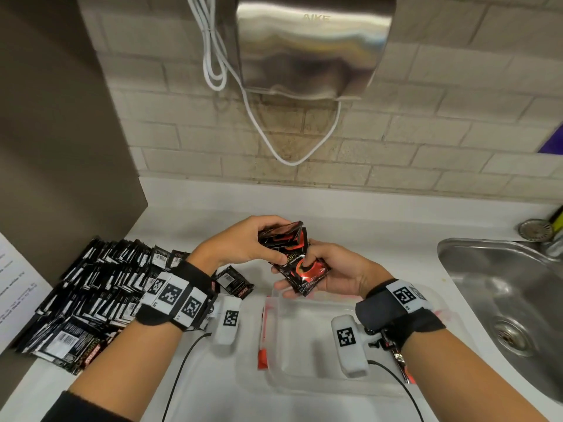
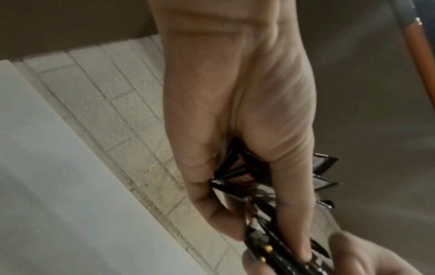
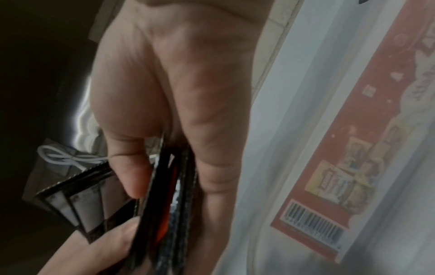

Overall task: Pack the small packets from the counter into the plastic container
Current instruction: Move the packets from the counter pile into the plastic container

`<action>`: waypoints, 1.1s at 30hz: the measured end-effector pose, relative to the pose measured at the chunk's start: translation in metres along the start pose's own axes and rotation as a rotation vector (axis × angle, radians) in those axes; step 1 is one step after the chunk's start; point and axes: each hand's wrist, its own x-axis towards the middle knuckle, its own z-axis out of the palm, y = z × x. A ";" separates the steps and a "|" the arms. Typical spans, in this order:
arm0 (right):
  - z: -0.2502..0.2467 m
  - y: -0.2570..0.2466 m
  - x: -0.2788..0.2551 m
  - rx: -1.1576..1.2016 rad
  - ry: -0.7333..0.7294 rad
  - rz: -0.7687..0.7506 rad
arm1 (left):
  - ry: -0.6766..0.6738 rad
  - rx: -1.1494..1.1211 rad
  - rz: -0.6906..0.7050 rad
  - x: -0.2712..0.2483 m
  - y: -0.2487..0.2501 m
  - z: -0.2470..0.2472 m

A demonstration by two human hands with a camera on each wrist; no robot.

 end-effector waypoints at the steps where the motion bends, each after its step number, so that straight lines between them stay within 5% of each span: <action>1: 0.001 0.001 0.000 -0.005 0.029 0.013 | 0.004 0.018 0.010 0.000 0.000 0.002; 9: -0.003 0.022 -0.011 -0.020 0.173 0.036 | 0.125 -0.007 -0.006 -0.010 -0.010 0.002; 22: -0.019 0.069 -0.007 -0.197 0.588 0.339 | -0.036 0.140 -0.162 -0.017 -0.047 0.039; 33: -0.018 0.069 0.015 -0.436 0.645 0.487 | -0.047 0.148 -0.171 -0.018 -0.049 0.040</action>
